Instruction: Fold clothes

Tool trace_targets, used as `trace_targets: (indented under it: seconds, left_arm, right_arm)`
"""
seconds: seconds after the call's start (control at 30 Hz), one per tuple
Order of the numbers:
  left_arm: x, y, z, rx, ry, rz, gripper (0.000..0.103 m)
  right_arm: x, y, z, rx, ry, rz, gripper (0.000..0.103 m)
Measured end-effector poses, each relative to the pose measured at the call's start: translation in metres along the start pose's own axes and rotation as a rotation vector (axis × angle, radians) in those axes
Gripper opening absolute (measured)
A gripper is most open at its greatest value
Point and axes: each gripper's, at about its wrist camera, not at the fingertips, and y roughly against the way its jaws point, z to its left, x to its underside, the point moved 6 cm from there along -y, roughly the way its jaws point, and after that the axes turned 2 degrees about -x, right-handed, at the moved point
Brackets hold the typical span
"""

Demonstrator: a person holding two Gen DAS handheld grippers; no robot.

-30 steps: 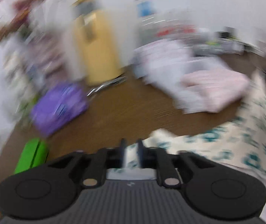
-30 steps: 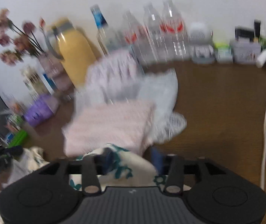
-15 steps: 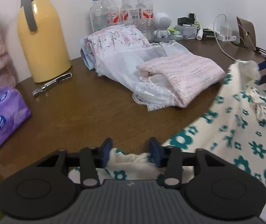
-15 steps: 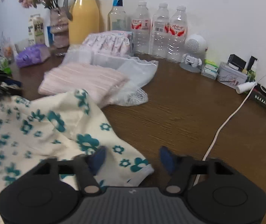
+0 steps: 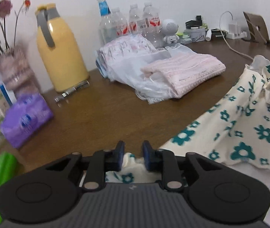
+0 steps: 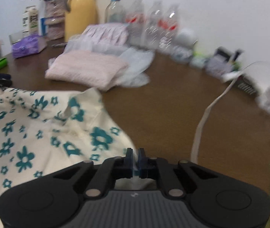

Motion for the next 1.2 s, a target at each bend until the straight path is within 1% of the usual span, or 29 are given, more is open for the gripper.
trace_targets:
  seconds: [0.03, 0.07, 0.1, 0.13, 0.17, 0.2, 0.23, 0.27, 0.33, 0.37, 0.4, 0.43, 0.47, 0.5, 0.53, 0.63, 0.67, 0.7, 0.73, 0.77, 0.8, 0.83, 0.87, 0.93, 1.0, 1.07, 1.13, 1.17, 1.2]
  left_arm:
    - [-0.004, 0.002, 0.002, -0.021, -0.017, -0.01, 0.023]
    - [-0.01, 0.008, 0.005, -0.039, -0.005, -0.022, 0.023]
    - [-0.017, 0.016, 0.006, -0.019, 0.016, -0.035, 0.024]
    - [-0.024, 0.024, 0.006, 0.003, 0.037, -0.049, 0.031]
    - [-0.028, 0.032, 0.0, 0.049, 0.039, -0.061, 0.035]
    - [-0.031, 0.038, -0.011, 0.084, 0.026, -0.071, 0.045]
    - [-0.032, 0.04, -0.023, 0.105, -0.005, -0.073, 0.046]
    - [-0.032, 0.035, -0.036, 0.105, -0.041, -0.06, 0.046]
    - [-0.031, 0.025, -0.062, 0.106, -0.111, -0.034, 0.046]
    - [-0.029, 0.016, -0.067, 0.094, -0.127, -0.015, 0.046]
    - [-0.027, 0.008, -0.072, 0.083, -0.141, 0.004, 0.046]
    - [-0.024, 0.008, -0.07, 0.087, -0.127, 0.01, 0.046]
    - [-0.023, 0.01, -0.063, 0.105, -0.091, 0.009, 0.046]
    - [-0.022, 0.013, -0.052, 0.114, -0.05, 0.006, 0.046]
    - [-0.021, 0.015, -0.04, 0.121, -0.009, 0.005, 0.046]
    - [-0.016, 0.001, -0.01, 0.079, 0.054, 0.063, 0.045]
    - [-0.015, -0.008, -0.011, 0.093, 0.058, 0.083, 0.045]
    - [-0.013, -0.016, -0.012, 0.106, 0.061, 0.1, 0.044]
    - [-0.013, -0.018, -0.016, 0.094, 0.05, 0.09, 0.044]
    - [-0.012, -0.02, -0.021, 0.082, 0.038, 0.08, 0.043]
    - [-0.011, -0.021, -0.025, 0.069, 0.027, 0.07, 0.042]
    - [-0.009, -0.022, -0.025, 0.039, 0.021, 0.067, 0.042]
    - [-0.008, -0.022, -0.024, 0.009, 0.015, 0.064, 0.041]
    - [-0.005, -0.023, -0.023, -0.052, 0.003, 0.058, 0.023]
    - [-0.002, -0.024, -0.022, -0.095, -0.002, 0.046, 0.022]
    - [-0.003, -0.023, -0.021, -0.088, -0.002, 0.048, 0.022]
    - [-0.005, -0.021, -0.02, -0.064, -0.004, 0.058, 0.023]
    - [-0.005, -0.021, -0.021, -0.055, -0.001, 0.056, 0.024]
    - [-0.005, -0.02, -0.022, -0.045, 0.001, 0.054, 0.025]
  right_arm:
    - [-0.008, 0.012, -0.001, -0.019, -0.016, -0.062, 0.01]
    - [-0.014, 0.02, 0.001, -0.065, -0.031, -0.101, 0.011]
    - [-0.021, 0.02, 0.006, -0.117, -0.044, -0.114, 0.012]
    - [-0.027, 0.018, 0.012, -0.17, -0.055, -0.123, 0.011]
    - [-0.032, 0.006, 0.019, -0.191, -0.052, -0.115, 0.011]
    - [-0.038, -0.008, 0.027, -0.206, -0.046, -0.103, 0.011]
    - [-0.041, -0.027, 0.034, -0.206, -0.04, -0.082, 0.008]
    - [-0.043, -0.051, 0.043, -0.218, -0.036, -0.042, 0.005]
    - [-0.043, -0.085, 0.057, -0.265, 0.004, 0.013, 0.005]
    - [-0.043, -0.095, 0.061, -0.26, 0.027, 0.017, 0.004]
    - [-0.044, -0.093, 0.059, -0.246, 0.02, 0.015, 0.005]
    - [-0.045, -0.089, 0.057, -0.231, 0.007, 0.014, 0.009]
    - [-0.046, -0.08, 0.052, -0.237, -0.023, 0.003, 0.01]
    - [-0.046, -0.068, 0.047, -0.255, -0.053, -0.012, 0.012]
    - [-0.047, -0.06, 0.041, -0.271, -0.086, -0.016, 0.017]
    - [-0.052, -0.062, 0.027, -0.359, -0.268, 0.014, 0.025]
    - [-0.052, -0.069, 0.03, -0.376, -0.292, 0.026, 0.035]
    - [-0.052, -0.076, 0.034, -0.389, -0.309, 0.038, 0.042]
    - [-0.05, -0.083, 0.041, -0.362, -0.285, 0.046, 0.042]
    - [-0.048, -0.09, 0.049, -0.326, -0.252, 0.052, 0.007]
    - [-0.044, -0.094, 0.057, -0.273, -0.2, 0.063, 0.003]
    - [-0.042, -0.092, 0.062, -0.236, -0.155, 0.052, 0.0]
    - [-0.04, -0.09, 0.063, -0.215, -0.136, 0.052, 0.0]
    - [-0.035, -0.086, 0.063, -0.177, -0.111, 0.057, 0.0]
    - [-0.03, -0.082, 0.062, -0.139, -0.085, 0.063, 0.0]
    - [-0.033, -0.073, 0.061, -0.151, -0.119, 0.063, 0.002]
    - [-0.039, -0.064, 0.055, -0.22, -0.199, 0.027, 0.008]
    - [-0.043, -0.059, 0.051, -0.257, -0.24, 0.008, 0.021]
    - [-0.042, -0.061, 0.052, -0.278, -0.253, 0.02, 0.028]
